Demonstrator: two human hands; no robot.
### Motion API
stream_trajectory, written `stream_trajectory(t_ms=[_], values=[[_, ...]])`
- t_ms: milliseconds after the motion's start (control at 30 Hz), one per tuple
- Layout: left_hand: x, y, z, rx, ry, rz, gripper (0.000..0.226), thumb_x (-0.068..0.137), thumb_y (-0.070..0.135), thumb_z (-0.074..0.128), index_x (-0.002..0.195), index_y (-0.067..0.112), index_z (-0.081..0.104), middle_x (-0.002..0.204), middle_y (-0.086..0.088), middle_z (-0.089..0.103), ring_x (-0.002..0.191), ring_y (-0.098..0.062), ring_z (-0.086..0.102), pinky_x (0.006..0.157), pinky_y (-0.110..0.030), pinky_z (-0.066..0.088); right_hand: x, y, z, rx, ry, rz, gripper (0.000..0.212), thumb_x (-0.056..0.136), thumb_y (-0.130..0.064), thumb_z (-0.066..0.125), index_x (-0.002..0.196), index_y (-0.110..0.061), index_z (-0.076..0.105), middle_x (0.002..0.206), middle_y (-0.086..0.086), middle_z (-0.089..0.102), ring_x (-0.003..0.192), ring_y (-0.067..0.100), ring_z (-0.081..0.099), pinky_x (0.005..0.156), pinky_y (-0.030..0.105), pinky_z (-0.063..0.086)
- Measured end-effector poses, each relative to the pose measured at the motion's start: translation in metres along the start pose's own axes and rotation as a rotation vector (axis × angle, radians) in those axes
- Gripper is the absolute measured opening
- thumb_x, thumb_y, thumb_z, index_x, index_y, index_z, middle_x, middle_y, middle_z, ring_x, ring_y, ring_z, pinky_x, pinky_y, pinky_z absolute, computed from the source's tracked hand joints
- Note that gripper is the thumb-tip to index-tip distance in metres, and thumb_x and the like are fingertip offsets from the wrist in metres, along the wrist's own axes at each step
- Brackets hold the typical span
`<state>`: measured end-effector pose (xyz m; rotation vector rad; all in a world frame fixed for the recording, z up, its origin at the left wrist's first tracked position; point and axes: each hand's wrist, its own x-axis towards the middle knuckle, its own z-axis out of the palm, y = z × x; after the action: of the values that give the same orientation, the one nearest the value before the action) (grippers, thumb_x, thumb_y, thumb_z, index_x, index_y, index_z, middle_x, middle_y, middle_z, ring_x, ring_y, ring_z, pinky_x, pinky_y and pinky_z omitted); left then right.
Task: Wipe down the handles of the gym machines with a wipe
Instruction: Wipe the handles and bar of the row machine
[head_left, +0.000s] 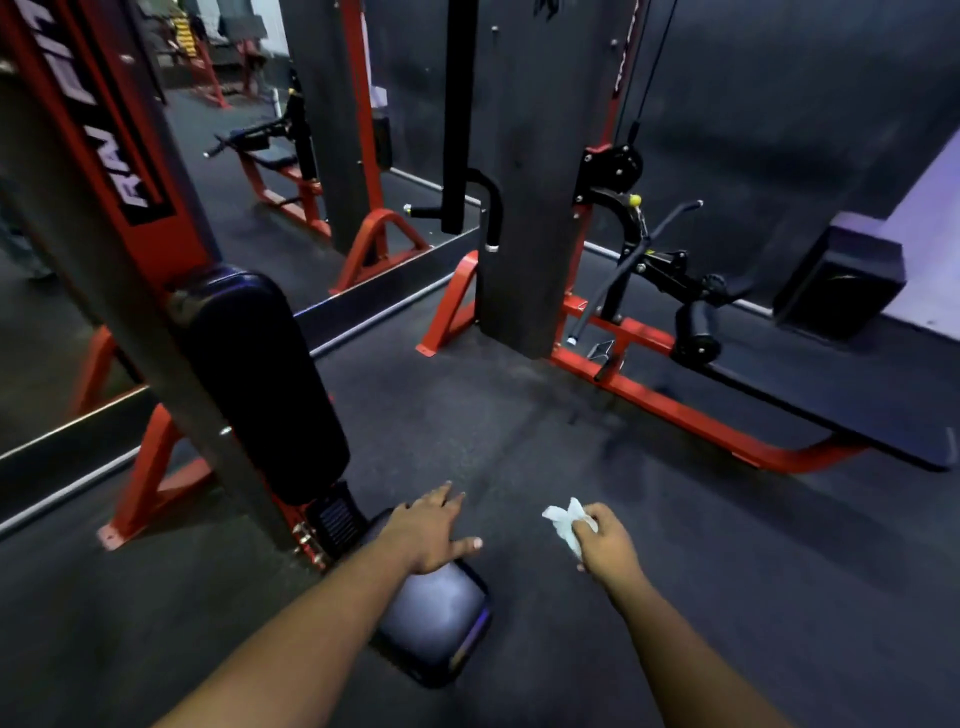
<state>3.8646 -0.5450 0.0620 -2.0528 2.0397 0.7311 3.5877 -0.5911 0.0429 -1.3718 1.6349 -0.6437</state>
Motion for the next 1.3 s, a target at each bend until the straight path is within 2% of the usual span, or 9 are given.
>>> stream_trajectory(t_ms=[233,500,667,767,833,967,1067,1200,1300], values=[[0.084,0.075,-0.014,0.014,-0.047,-0.011,0.093,0.094,0.077,0.042,0.165,0.027,0.01,0.174,-0.003,0.001,0.158,-0.024,0.016,0.125,-0.051,0.021,0.092,0.006,-0.082,-0.166,-0.055,-0.032,0.008,0.089,-0.024,0.065,0.086,-0.019,0.06,0.089,-0.004,0.067,0.078,0.01,0.061,0.063,0.024,0.043],[0.184,0.065,-0.053,0.002,-0.028,-0.065,0.097,0.092,0.081,0.034,0.166,0.025,0.007,0.174,-0.004,0.003,0.158,-0.023,0.014,0.126,-0.05,0.015,0.205,-0.046,-0.067,-0.121,-0.123,-0.098,0.022,0.094,-0.035,0.064,0.084,-0.016,0.059,0.078,-0.005,0.068,0.071,0.007,0.061,0.064,0.026,0.046],[0.262,0.026,-0.084,-0.064,0.024,-0.108,0.149,0.042,0.104,-0.012,0.165,0.023,0.009,0.174,-0.005,0.005,0.159,-0.022,0.012,0.126,-0.051,0.015,0.293,-0.087,-0.04,-0.151,-0.155,-0.149,0.021,0.092,-0.034,0.063,0.085,-0.014,0.059,0.077,-0.005,0.066,0.07,0.006,0.06,0.066,0.03,0.047],[0.301,-0.004,-0.106,-0.109,0.009,-0.146,0.165,0.025,0.104,-0.023,0.165,0.022,0.009,0.173,-0.006,0.006,0.159,-0.024,0.012,0.126,-0.051,0.016,0.339,-0.113,-0.028,-0.157,-0.175,-0.161,0.014,0.095,-0.029,0.061,0.086,-0.019,0.063,0.079,-0.01,0.069,0.073,0.0,0.063,0.072,0.03,0.051],[0.322,-0.023,-0.13,-0.125,0.024,-0.175,0.159,0.032,0.104,-0.019,0.165,0.022,0.009,0.173,-0.006,0.006,0.159,-0.023,0.012,0.126,-0.051,0.016,0.371,-0.13,-0.021,-0.179,-0.206,-0.187,0.01,0.097,-0.024,0.059,0.092,-0.022,0.068,0.082,-0.011,0.071,0.079,-0.002,0.065,0.077,0.027,0.051],[0.361,-0.056,-0.188,-0.105,0.082,-0.238,0.105,0.086,0.089,0.023,0.166,0.023,0.009,0.174,-0.004,0.006,0.159,-0.021,0.01,0.126,-0.051,0.015,0.434,-0.177,-0.005,-0.195,-0.196,-0.247,0.015,0.094,-0.016,0.064,0.095,-0.03,0.068,0.088,-0.013,0.072,0.087,0.002,0.066,0.07,0.011,0.045],[0.391,-0.083,-0.228,-0.119,0.165,-0.27,0.125,0.065,0.1,0.005,0.165,0.025,0.011,0.173,-0.001,0.009,0.159,-0.02,0.013,0.125,-0.05,0.016,0.481,-0.218,0.009,-0.172,-0.158,-0.316,0.018,0.093,-0.015,0.066,0.094,-0.033,0.068,0.085,-0.013,0.072,0.085,0.008,0.068,0.07,0.015,0.045],[0.432,-0.109,-0.286,-0.106,0.34,-0.288,0.094,0.092,0.081,0.035,0.165,0.026,0.013,0.173,0.0,0.012,0.159,-0.02,0.012,0.126,-0.049,0.014,0.551,-0.292,0.031,-0.133,-0.084,-0.495,0.02,0.095,-0.011,0.063,0.11,-0.02,0.073,0.098,-0.004,0.075,0.093,0.018,0.069,0.078,0.029,0.05],[0.467,-0.122,-0.339,-0.089,0.463,-0.31,0.115,0.075,0.096,0.013,0.165,0.024,0.01,0.173,-0.001,0.012,0.159,-0.019,0.01,0.126,-0.05,0.013,0.6,-0.361,0.045,-0.102,-0.008,-0.715,0.039,0.093,-0.001,0.057,0.123,-0.021,0.071,0.119,-0.001,0.073,0.108,0.016,0.067,0.095,0.023,0.049]])
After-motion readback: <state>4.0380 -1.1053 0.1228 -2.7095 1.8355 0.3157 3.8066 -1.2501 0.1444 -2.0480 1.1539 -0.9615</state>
